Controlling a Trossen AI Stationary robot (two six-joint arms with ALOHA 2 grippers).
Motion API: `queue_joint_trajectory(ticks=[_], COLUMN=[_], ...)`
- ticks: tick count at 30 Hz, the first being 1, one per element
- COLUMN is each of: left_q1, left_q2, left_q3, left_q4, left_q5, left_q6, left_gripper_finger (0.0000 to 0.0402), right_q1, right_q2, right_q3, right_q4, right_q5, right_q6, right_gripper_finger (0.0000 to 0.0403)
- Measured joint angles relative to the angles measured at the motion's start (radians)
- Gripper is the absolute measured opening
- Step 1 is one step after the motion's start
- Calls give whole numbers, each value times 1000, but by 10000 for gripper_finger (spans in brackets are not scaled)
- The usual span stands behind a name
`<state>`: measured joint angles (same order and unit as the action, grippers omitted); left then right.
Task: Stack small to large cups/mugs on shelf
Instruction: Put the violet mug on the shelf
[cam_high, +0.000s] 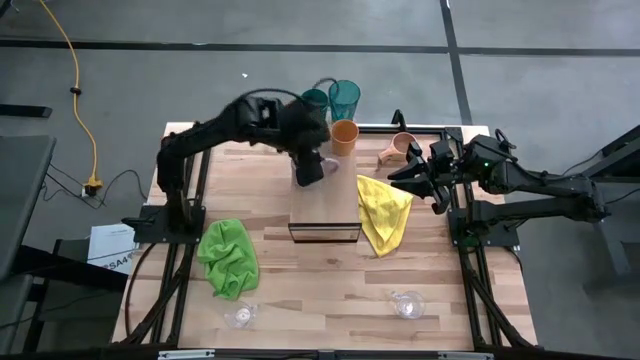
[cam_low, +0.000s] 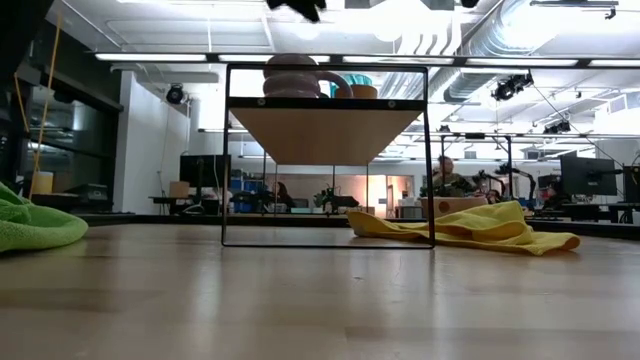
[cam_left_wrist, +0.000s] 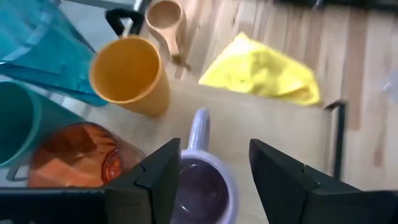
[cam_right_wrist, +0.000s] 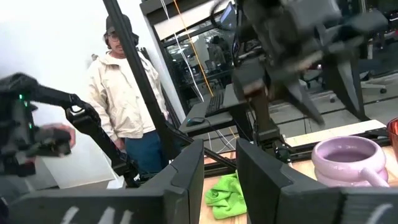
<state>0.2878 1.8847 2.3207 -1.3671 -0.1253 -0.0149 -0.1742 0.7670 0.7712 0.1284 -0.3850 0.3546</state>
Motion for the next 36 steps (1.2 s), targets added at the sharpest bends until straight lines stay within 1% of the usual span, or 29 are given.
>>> queue_joint_trajectory(ticks=[1,2,5,8,10,11,14,17,19,21,24,27,30,33,36], left_q1=[0,-1,-21,-65,-99,-112,-145,-162,-173,-179,-178,-177,-177,-177,-176], left_q2=[0,-10,-86,-173,-245,-284,-429,-576,-665,-739,-802,-814,-810,-793,-768], left_q3=[31,36,-41,-150,-259,-321,-556,-824,-997,-1143,-1322,-1443,-1516,-1567,-1581], left_q4=[-17,-15,23,80,166,220,406,611,736,867,1034,1193,1321,1376,1415], left_q5=[0,0,-14,-61,-88,-103,-123,-124,-114,-95,-70,-46,-29,-37,-85], left_q6=[-18,-36,-75,-95,-112,-125,-185,-274,-326,-363,-423,-444,-448,-475,-479], left_gripper_finger=[173,169,139,78,26,14,15,3,5,3,2,1,0,0,0], right_q1=[0,0,0,0,0,0,-2,-2,-2,-2,-2,-3,-3,-3,-3], right_q2=[0,0,0,0,0,0,0,0,0,0,0,0,0,0,0], right_q3=[0,0,0,0,0,0,0,0,0,0,0,0,0,0,0], right_q4=[0,0,-4,-16,-22,-23,-25,-28,-29,-29,-29,-31,-34,-35,-35], right_q5=[0,0,0,0,0,0,0,1,1,3,24,42,43,43,50], right_q6=[1,3,3,3,3,3,2,3,2,-2,-24,-23,-23,-22,-23], right_gripper_finger=[85,85,85,85,85,85,85,85,85,85,85,85,85,85,85])
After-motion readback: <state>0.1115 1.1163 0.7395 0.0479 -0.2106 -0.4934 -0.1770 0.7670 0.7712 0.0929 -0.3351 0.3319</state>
